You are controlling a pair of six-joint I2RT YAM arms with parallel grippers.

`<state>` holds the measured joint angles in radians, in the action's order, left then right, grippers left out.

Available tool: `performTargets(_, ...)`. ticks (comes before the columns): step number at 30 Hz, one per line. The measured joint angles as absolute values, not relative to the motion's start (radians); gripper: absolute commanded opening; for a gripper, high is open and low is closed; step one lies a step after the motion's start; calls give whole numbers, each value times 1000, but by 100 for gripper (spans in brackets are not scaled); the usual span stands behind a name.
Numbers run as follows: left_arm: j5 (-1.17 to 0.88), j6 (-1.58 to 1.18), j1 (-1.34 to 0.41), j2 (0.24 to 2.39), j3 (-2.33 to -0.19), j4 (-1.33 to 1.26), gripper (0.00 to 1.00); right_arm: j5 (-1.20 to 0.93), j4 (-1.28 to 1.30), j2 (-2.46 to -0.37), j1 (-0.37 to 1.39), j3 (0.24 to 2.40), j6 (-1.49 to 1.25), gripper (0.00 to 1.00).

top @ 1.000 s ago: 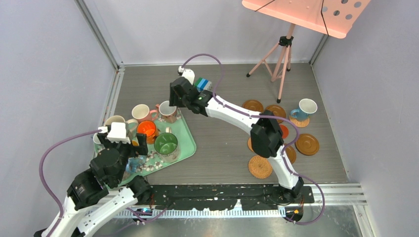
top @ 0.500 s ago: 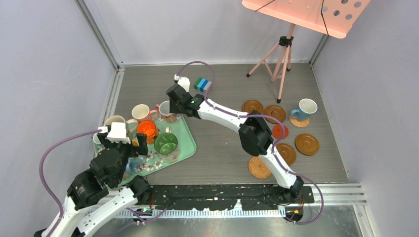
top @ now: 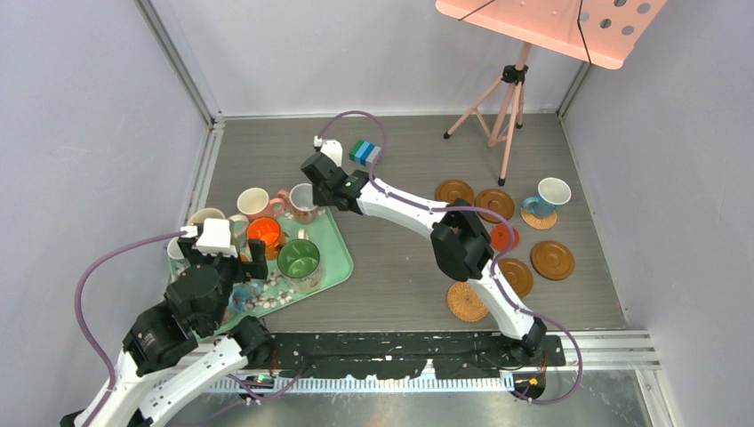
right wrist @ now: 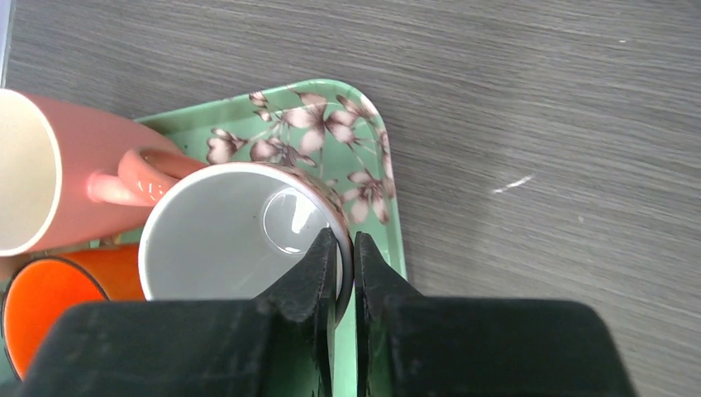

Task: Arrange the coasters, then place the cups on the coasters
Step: Pick up the cup from the tray, then place the cup on the coaster.

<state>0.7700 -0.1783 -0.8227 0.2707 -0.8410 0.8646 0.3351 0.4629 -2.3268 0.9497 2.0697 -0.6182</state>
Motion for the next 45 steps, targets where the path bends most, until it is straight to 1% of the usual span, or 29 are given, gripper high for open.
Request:
performTargets(6,770,-178,-823,273,-841,865,99,333,480,-2179,936,1961,-584,5)
performTargets(10,770,-178,-823,273,-841,865,99,326,471,-2017,915,1853,-560,5)
performTargets(13,767,-178,-823,273,-841,865,99,320,456,-1851,881,1724,-542,5)
performTargets(21,765,-178,-823,276,-841,865,99,319,444,-1489,750,1329,-484,5)
performTargets(27,759,-178,-823,286,-841,865,99,300,511,-1337,630,1116,-432,5)
performTargets(30,757,-178,-823,292,-841,865,99,282,555,-1253,514,1034,-410,5)
performTargets(38,746,-178,-823,308,-841,865,99,245,639,-1106,269,977,-259,5)
performTargets(45,732,-178,-823,309,-841,865,99,199,661,-1099,125,965,-166,5)
